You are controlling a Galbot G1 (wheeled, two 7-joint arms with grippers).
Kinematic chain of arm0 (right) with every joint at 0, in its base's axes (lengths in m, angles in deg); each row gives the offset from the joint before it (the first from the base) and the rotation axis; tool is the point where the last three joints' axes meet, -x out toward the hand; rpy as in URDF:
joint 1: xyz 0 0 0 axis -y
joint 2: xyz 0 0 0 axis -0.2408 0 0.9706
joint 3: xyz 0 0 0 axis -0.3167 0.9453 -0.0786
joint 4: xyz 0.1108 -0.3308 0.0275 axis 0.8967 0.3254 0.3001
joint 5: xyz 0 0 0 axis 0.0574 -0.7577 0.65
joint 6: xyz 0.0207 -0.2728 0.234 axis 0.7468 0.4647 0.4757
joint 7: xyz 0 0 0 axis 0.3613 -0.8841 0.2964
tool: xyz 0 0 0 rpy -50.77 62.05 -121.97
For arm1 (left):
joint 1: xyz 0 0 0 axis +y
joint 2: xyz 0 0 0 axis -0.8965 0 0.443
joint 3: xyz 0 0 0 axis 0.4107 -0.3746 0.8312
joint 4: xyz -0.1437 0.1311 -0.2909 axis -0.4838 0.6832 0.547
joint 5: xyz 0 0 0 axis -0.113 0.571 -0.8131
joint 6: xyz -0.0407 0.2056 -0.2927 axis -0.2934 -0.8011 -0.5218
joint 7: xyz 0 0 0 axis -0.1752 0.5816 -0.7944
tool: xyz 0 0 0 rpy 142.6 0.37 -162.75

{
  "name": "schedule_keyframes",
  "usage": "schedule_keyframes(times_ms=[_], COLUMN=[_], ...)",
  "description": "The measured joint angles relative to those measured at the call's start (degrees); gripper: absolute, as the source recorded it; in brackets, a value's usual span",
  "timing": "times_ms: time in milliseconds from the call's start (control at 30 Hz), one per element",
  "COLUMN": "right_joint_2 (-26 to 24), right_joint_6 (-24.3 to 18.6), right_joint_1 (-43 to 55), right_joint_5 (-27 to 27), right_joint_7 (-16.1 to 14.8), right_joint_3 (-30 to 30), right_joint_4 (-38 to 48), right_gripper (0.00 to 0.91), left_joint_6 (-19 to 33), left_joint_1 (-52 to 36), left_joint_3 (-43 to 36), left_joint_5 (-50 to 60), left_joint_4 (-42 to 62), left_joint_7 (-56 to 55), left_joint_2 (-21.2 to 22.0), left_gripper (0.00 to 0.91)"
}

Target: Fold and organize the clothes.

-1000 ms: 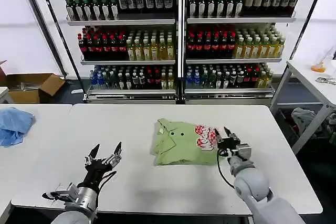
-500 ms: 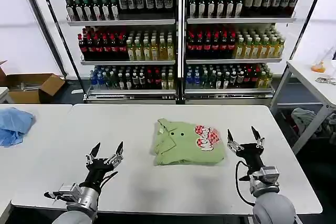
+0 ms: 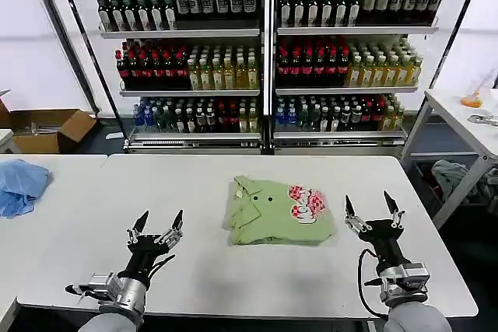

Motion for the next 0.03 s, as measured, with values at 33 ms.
schedule_keyframes(times_ms=[33], right_joint_2=[0.03], right_joint_6=[-0.03], right_joint_1=[-0.17], right_joint_5=[-0.16], right_joint_7=[0.06], right_joint_3=[-0.04], right_joint_4=[-0.12], right_gripper=[0.907], left_joint_6=[0.0], left_joint_1=[0.01], left_joint_3=[-0.01], left_joint_5=[0.06], left_joint_4=[0.0], left_joint_7=[0.0], left_joint_2=[0.03], left_gripper=[0.907])
